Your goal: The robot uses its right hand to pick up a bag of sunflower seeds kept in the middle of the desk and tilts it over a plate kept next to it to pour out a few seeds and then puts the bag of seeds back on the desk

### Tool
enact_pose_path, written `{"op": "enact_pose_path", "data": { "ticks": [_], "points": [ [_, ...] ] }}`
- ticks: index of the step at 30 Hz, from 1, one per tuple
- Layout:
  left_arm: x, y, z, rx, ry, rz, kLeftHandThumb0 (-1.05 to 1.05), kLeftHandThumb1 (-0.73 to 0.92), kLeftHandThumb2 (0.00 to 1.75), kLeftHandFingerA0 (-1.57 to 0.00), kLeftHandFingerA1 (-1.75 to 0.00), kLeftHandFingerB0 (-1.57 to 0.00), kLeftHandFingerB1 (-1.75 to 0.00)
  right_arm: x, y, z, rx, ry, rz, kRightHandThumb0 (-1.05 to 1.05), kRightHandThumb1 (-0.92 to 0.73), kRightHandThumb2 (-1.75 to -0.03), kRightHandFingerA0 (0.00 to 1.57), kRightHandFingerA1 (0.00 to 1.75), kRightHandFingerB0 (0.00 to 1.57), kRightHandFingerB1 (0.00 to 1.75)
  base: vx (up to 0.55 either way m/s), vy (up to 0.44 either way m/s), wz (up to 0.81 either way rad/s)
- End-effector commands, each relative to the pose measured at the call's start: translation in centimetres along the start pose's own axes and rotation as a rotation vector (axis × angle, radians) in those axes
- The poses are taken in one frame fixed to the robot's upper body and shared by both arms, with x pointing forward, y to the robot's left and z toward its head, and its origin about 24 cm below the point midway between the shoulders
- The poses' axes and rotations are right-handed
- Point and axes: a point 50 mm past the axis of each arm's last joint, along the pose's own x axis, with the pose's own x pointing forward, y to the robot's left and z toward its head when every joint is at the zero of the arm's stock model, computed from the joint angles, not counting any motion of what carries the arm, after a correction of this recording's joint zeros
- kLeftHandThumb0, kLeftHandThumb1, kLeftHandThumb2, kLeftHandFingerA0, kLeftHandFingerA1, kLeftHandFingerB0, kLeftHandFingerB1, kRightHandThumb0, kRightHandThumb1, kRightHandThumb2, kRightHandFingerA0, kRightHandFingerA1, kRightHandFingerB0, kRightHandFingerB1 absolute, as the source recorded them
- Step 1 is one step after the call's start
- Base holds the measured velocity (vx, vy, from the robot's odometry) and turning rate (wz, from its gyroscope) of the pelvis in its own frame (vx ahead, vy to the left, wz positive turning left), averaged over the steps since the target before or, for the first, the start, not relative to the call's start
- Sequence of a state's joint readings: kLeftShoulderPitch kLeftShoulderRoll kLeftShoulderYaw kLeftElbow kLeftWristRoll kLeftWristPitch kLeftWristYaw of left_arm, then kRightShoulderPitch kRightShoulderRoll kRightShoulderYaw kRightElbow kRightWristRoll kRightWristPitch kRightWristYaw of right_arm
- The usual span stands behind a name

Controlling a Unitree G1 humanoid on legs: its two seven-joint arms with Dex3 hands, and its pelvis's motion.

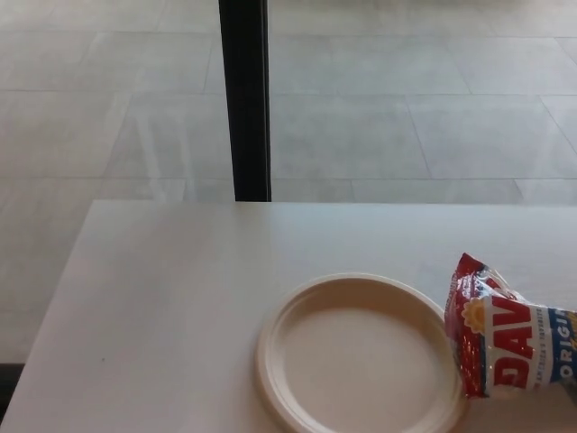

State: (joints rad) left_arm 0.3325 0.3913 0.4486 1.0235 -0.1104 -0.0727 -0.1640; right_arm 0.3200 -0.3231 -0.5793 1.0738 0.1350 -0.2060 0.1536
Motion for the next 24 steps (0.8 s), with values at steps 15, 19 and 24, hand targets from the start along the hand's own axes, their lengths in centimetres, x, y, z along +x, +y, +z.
{"op": "enact_pose_path", "data": {
  "ticks": [15, 19, 24],
  "points": [
    [-0.1, 1.1, 0.0, -0.038, -0.017, -0.007, -0.34, 0.44, 0.73, -0.41, -0.77, -0.37, -0.64, -2.1, -3.7, 24.5, 0.056, -0.837, -0.05, -1.05, -0.59, -1.03, 0.0, 0.0, 0.0, 0.04, 0.0, 0.0, 0.0],
    [-0.3, 1.0, 0.1, -0.046, -0.027, -0.011, -0.34, 0.44, 0.75, -0.43, -0.79, -0.39, -0.66, -4.6, -1.9, 28.1, -0.026, -1.022, 0.067, -1.05, -0.59, -1.0, 0.0, 0.09, 0.0, 0.2, 0.0, 0.0, 0.0],
    [-0.1, 0.9, 0.0, -0.039, -0.01, -0.006, -0.37, 0.44, 0.74, -0.44, -0.76, -0.41, -0.66, -7.5, 1.6, 31.1, -0.298, -1.162, 0.183, -1.05, -0.61, -0.99, 0.0, 0.12, 0.0, 0.18, 0.0, 0.0, 0.0]
  ]
}}
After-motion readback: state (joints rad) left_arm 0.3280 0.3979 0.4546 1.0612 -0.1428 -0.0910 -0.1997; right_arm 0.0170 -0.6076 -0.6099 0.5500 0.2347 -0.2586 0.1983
